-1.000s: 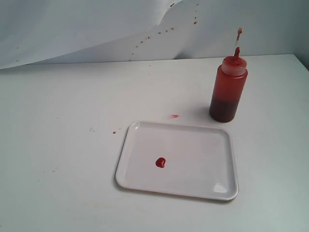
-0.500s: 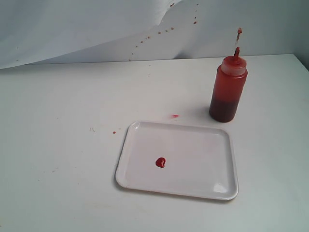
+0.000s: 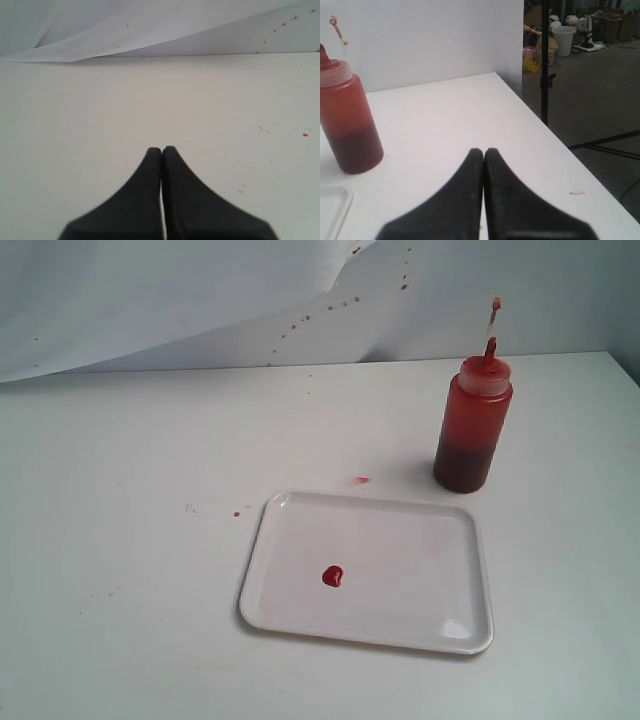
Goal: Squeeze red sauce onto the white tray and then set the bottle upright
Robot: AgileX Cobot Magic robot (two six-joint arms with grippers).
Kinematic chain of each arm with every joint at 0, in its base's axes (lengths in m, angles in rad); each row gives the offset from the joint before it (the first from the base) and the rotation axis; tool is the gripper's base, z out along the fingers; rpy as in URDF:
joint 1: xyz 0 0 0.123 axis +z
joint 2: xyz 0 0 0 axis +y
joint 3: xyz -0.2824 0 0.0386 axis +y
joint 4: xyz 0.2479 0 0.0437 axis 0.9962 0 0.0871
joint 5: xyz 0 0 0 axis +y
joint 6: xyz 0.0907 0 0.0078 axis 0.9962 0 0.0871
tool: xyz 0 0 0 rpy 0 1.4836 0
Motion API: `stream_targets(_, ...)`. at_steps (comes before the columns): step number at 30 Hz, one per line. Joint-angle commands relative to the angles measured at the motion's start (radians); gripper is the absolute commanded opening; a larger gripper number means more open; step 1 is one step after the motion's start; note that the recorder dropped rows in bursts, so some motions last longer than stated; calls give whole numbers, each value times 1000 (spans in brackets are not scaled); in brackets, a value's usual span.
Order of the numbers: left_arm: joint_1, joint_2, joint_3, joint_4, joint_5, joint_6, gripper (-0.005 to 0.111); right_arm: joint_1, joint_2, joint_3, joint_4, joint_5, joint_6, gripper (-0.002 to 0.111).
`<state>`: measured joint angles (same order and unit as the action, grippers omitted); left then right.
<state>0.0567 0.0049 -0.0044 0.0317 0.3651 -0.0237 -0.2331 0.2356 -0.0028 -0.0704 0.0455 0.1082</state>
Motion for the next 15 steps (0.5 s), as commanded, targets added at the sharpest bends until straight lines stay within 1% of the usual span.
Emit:
stream_targets(1, 2, -5, 4, 1, -7, 0, 0, -7, 2, 3, -15, 48, 2, 0)
stream_targets(4, 2, -5, 4, 1, -7, 0, 0, 6, -41, 3, -20, 153, -17, 0)
stream_targets(5, 2, -5, 4, 1, -7, 0, 0, 31, -85, 3, -23, 204, -19, 0)
stream_targets(6, 2, -5, 4, 1, -7, 0, 0, 59, -109, 3, -23, 217, -19, 0)
stream_targets(9, 2, -5, 4, 1, -7, 0, 0, 204, -166, 3, -23, 218, -19, 0)
stream_targets(11, 2, -5, 4, 1, -7, 0, 0, 267, -209, 3, -23, 218, -19, 0)
stream_targets(12, 2, -5, 4, 1, -7, 0, 0, 290, -236, 3, -23, 224, -19, 0)
stream_targets(15, 2, -5, 4, 1, -7, 0, 0, 308, -236, 3, -20, 235, -5, 0)
